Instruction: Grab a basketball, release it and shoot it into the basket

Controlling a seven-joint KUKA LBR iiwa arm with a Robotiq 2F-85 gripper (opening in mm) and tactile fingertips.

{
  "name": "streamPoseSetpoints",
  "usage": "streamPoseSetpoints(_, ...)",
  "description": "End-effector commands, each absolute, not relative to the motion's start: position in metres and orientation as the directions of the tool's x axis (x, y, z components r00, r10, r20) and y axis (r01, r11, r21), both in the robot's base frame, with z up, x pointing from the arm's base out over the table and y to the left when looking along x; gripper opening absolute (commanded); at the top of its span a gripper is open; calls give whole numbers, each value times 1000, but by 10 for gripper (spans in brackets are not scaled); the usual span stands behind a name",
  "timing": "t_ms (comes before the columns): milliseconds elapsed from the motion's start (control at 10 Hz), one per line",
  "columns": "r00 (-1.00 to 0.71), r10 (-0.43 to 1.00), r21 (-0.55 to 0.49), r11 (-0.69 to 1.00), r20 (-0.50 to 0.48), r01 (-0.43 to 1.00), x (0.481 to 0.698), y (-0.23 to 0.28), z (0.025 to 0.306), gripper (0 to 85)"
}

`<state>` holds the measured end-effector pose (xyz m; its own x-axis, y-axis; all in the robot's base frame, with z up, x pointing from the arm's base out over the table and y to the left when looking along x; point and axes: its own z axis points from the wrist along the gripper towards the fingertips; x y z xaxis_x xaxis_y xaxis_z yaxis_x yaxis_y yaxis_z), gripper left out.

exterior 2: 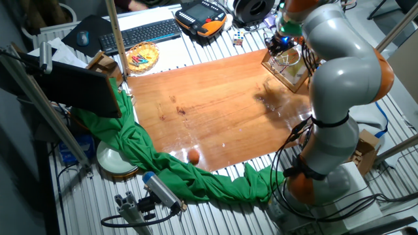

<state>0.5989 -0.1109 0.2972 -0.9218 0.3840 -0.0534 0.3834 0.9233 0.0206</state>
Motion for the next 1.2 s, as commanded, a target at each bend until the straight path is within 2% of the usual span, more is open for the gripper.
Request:
streamPoseSetpoints(0, -920, 389, 27, 921, -51, 389, 596, -105, 294, 7)
streamPoseSetpoints(600, -911, 410, 46, 912, -39, 408, 581, -70, 272, 7)
streamPoseSetpoints(1100, -911, 411, 49, 911, -22, 410, 576, -65, 267, 7)
